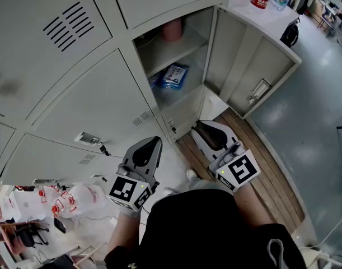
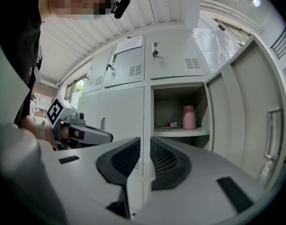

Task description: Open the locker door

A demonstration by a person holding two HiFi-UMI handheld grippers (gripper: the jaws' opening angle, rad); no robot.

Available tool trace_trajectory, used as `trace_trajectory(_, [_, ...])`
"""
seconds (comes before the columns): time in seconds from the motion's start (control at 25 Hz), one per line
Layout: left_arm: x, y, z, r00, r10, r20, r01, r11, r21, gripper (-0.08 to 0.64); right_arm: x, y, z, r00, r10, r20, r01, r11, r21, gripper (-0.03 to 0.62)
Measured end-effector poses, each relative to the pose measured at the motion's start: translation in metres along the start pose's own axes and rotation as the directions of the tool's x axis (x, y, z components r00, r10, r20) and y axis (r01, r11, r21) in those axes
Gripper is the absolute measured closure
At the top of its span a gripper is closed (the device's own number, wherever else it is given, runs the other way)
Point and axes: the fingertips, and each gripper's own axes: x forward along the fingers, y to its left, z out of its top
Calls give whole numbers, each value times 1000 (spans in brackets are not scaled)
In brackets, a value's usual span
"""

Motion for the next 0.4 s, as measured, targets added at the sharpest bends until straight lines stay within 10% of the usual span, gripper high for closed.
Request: trace_trajectory(0.4, [-1, 1, -1, 1000, 7, 0, -7, 1000, -5, 537, -2, 0, 1, 1000, 2, 4, -2, 1000, 3, 518])
